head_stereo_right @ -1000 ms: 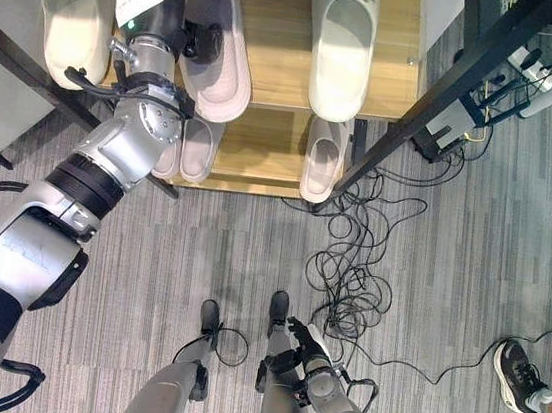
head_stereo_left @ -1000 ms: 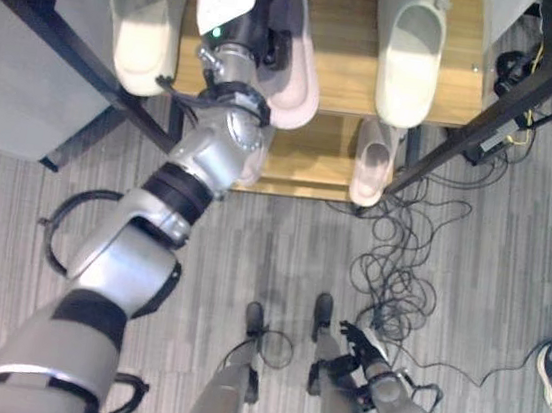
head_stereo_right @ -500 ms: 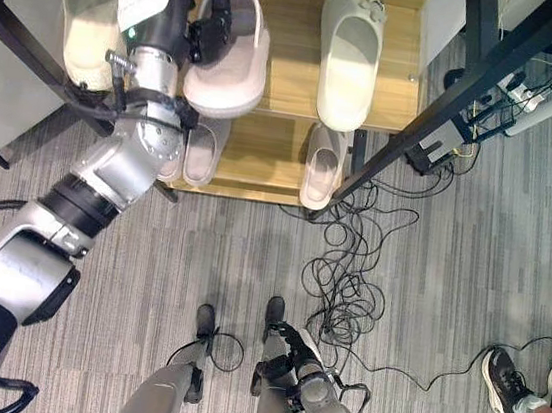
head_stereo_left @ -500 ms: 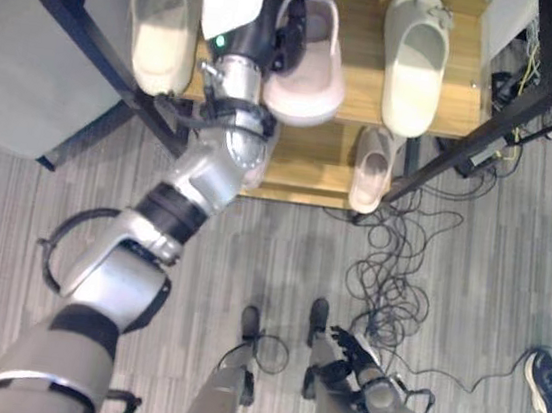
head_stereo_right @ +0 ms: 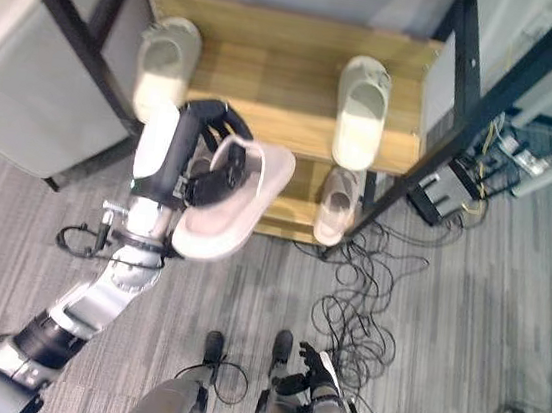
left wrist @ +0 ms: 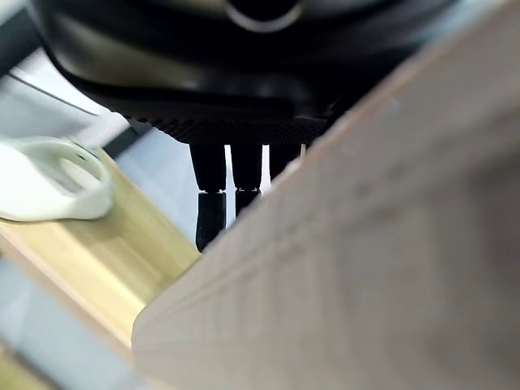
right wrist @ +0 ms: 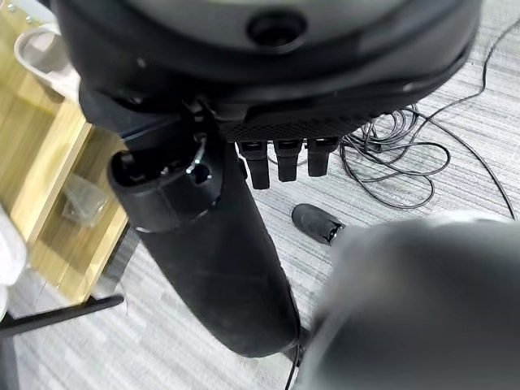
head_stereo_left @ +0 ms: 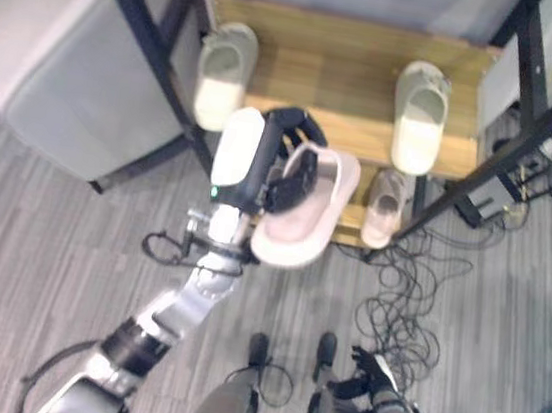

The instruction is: Arrange the slippers neatly on the shoe rack.

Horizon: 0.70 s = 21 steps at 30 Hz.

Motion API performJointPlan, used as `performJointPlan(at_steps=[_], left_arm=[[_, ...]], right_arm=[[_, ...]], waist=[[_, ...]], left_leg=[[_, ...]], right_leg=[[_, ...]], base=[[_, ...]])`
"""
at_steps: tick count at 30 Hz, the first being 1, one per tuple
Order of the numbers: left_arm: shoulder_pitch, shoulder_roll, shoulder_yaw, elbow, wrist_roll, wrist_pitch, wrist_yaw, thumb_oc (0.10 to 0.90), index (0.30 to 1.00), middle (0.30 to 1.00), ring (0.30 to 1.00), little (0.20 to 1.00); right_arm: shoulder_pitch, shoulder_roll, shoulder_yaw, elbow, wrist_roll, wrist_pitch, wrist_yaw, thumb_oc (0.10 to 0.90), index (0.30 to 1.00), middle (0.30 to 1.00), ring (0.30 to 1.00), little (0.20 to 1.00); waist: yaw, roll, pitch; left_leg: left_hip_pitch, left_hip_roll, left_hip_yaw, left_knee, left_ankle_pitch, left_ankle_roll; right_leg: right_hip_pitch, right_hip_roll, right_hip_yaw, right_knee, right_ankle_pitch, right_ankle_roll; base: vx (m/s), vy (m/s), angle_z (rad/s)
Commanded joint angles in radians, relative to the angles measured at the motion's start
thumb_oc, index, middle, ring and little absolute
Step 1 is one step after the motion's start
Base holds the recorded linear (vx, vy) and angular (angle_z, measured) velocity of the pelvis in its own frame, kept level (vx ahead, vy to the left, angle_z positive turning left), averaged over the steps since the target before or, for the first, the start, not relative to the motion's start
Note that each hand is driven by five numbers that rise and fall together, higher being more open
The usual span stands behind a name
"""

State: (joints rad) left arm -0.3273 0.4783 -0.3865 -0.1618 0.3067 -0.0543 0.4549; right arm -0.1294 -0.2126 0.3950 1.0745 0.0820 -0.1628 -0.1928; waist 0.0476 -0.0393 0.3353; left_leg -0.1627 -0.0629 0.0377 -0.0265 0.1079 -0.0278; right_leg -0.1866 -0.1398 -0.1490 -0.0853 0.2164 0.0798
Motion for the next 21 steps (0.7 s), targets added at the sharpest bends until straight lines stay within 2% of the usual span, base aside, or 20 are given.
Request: performJointPlan(at_steps=[1,3,5,8,9,13,15,17,18,20,21], left_arm=[[0.04,0.04,0.047,-0.12,-0.074,-0.147,-0.054,0.4,0.3,0.3,0.3,0.3],[0.092,0.038,0.042,-0.112,-0.114,-0.158,-0.088,0.4,0.3,0.3,0.3,0.3],[0.212,0.048,0.055,-0.049,-0.129,-0.142,-0.126,0.4,0.3,0.3,0.3,0.3],[0.275,0.052,0.075,-0.021,-0.126,-0.135,-0.146,0.4,0.3,0.3,0.3,0.3],[0.228,0.072,-0.017,-0.06,-0.01,-0.198,-0.174,0.4,0.3,0.3,0.3,0.3],[0.215,0.075,-0.042,-0.039,0.019,-0.199,-0.179,0.4,0.3,0.3,0.3,0.3],[0.212,0.069,-0.054,-0.034,0.019,-0.193,-0.181,0.4,0.3,0.3,0.3,0.3],[0.201,0.062,-0.062,-0.033,0.021,-0.199,-0.175,0.4,0.3,0.3,0.3,0.3],[0.174,0.056,-0.082,-0.015,0.035,-0.198,-0.158,0.4,0.3,0.3,0.3,0.3],[0.146,0.051,-0.098,0.01,0.05,-0.189,-0.146,0.4,0.3,0.3,0.3,0.3],[0.13,0.044,-0.106,0.027,0.057,-0.192,-0.141,0.4,0.3,0.3,0.3,0.3]], right_arm=[[0.045,-0.016,-0.027,-0.041,-0.003,-0.017,0.002,0.8,0.9,0.9,0.9,0.9],[0.052,-0.016,-0.033,-0.038,0.002,-0.016,0.008,0.8,0.9,0.9,0.9,0.9],[0.088,-0.018,-0.047,-0.065,0.016,-0.018,0.036,0.8,0.9,0.9,0.9,0.9],[0.105,-0.02,-0.067,-0.069,0.034,-0.018,0.048,0.8,0.9,0.9,0.9,0.9],[0.199,-0.024,-0.165,-0.359,0.171,-0.059,0.003,0.8,0.9,0.9,0.9,0.9],[0.2,-0.028,-0.156,-0.355,0.164,-0.06,0.007,0.8,0.9,0.9,0.9,0.9],[0.212,-0.032,-0.155,-0.366,0.156,-0.06,0.01,0.8,0.9,0.9,0.9,0.9],[0.22,-0.048,-0.16,-0.399,0.149,-0.064,0.015,0.8,0.9,0.9,0.9,0.9],[0.214,-0.056,-0.167,-0.426,0.156,-0.072,0.013,0.8,0.9,0.9,0.9,0.9],[0.193,-0.068,-0.162,-0.441,0.145,-0.072,0.006,0.8,0.9,0.9,0.9,0.9],[0.194,-0.072,-0.158,-0.449,0.138,-0.073,0.008,0.8,0.9,0.9,0.9,0.9]], waist=[[0.046,0.042,-0.093],[0.051,0.036,-0.107],[0.062,0.021,-0.141],[0.066,0.012,-0.16],[-0.064,0.039,-0.175],[-0.068,0.034,-0.177],[-0.074,0.038,-0.175],[-0.082,0.051,-0.151],[-0.094,0.062,-0.12],[-0.096,0.066,-0.096],[-0.097,0.064,-0.095]], left_leg=[[0.043,-0.011,-0.05,-0.003,-0.096,0.032],[0.054,-0.011,-0.054,-0.002,-0.098,0.033],[0.088,-0.007,-0.064,-0.003,-0.104,0.034],[0.106,-0.007,-0.076,0.0,-0.11,0.037],[0.149,0.042,-0.016,0.063,-0.19,0.03],[0.16,0.035,-0.014,0.054,-0.19,0.034],[0.16,0.035,-0.005,0.051,-0.189,0.034],[0.155,0.044,0.021,0.043,-0.18,0.036],[0.146,0.059,0.051,0.045,-0.177,0.033],[0.141,0.081,0.104,0.053,-0.183,0.024],[0.136,0.09,0.116,0.066,-0.183,0.02]], right_leg=[[0.116,0.049,-0.031,0.073,-0.175,0.052],[0.129,0.05,-0.033,0.07,-0.179,0.052],[0.162,0.051,-0.041,0.073,-0.191,0.052],[0.184,0.053,-0.046,0.079,-0.201,0.05],[0.105,0.036,0.101,0.154,-0.174,0.066],[0.124,0.034,0.107,0.14,-0.179,0.063],[0.124,0.03,0.101,0.135,-0.179,0.064],[0.082,0.032,0.073,0.209,-0.19,0.069],[0.024,0.022,0.018,0.293,-0.198,0.08],[-0.03,-0.006,-0.08,0.32,-0.191,0.08],[-0.027,-0.007,-0.085,0.309,-0.201,0.075]], base=[[0.04,-0.043,0.07],[0.02,-0.017,0.09],[0.05,-0.021,0.11],[0.05,-0.02,0.03],[0.03,-0.005,0.1],[-0.01,-0.002,-0.04],[-0.07,-0.015,-0.38],[-0.17,-0.032,-0.36],[-0.21,-0.042,-0.43],[-0.12,-0.095,-0.68],[0.04,-0.236,-1.13]])
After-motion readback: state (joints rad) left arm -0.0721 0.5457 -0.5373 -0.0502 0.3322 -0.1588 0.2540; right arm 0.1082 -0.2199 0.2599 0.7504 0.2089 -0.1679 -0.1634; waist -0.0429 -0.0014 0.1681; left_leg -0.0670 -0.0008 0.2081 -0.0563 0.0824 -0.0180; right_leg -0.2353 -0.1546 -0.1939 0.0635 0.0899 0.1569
